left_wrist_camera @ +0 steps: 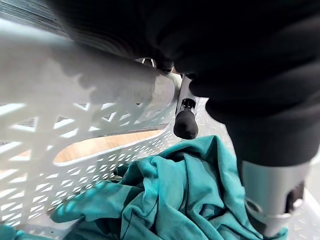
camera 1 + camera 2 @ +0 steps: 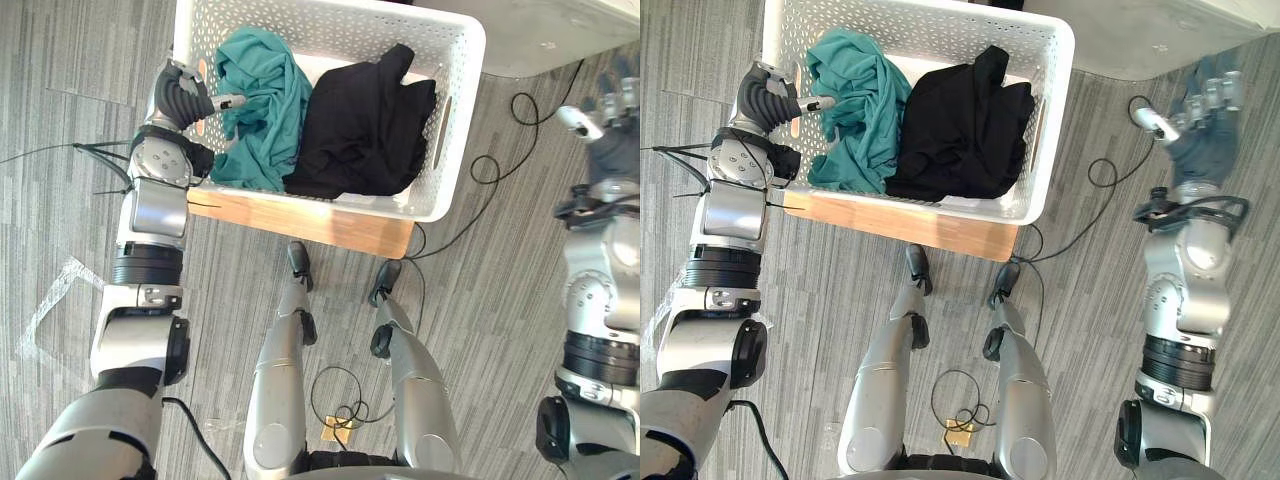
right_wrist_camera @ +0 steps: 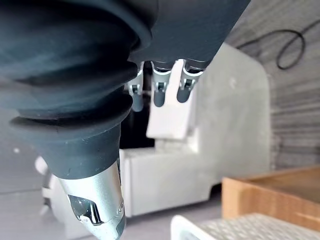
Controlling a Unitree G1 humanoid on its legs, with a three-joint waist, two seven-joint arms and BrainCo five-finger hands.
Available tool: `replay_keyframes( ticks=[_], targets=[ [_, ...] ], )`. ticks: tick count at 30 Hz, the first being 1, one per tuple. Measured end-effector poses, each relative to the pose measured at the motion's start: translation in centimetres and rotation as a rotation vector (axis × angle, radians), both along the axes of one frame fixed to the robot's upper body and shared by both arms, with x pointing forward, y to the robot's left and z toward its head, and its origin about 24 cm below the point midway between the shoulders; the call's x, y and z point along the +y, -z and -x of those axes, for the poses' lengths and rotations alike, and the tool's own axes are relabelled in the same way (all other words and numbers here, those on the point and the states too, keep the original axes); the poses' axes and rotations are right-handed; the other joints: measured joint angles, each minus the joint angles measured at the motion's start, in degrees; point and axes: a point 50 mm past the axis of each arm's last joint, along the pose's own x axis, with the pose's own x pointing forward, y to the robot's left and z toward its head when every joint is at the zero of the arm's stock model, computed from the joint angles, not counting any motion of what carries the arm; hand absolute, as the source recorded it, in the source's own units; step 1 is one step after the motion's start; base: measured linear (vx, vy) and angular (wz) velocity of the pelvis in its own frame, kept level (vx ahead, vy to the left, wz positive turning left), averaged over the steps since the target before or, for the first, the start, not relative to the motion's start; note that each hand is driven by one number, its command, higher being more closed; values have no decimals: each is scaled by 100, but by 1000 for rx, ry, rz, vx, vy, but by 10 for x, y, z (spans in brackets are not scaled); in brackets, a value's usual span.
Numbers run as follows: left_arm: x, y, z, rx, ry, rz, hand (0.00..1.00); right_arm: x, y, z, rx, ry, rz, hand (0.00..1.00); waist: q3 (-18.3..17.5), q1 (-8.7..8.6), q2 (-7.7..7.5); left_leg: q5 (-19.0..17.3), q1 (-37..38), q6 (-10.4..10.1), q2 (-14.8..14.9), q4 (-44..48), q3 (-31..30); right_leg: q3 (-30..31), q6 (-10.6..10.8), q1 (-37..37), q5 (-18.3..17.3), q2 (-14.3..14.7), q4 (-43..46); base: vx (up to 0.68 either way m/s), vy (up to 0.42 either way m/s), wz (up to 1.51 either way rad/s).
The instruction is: Pick up the laundry basket with both hands and put the clothes into the washing machine.
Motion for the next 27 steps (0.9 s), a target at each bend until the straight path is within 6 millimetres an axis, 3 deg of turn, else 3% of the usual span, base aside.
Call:
replay_keyframes(
  ticks=[5,11,27],
  targets=[
    [-2,-6,-4,6,13,-22,0,16,-5,-23,47,-86,17,0,0,6,0,0,-23,0,0,11,-21,-19,-8,-4,6,-1,4,0,0,0],
    [-8,-13,-7,-2,41,-58,0,57,-5,-42,102,-269,115,0,0,10,0,1,-50,-1,-1,11,-40,-40,-9,-19,7,-2,4,0,0,0],
    [-7,-13,-17,45,40,-41,0,69,-17,-73,192,-204,279,0,-60,-27,-34,54,23,-72,12,-120,-42,-32,-49,113,199,79,-275,0,0,0]
  ],
)
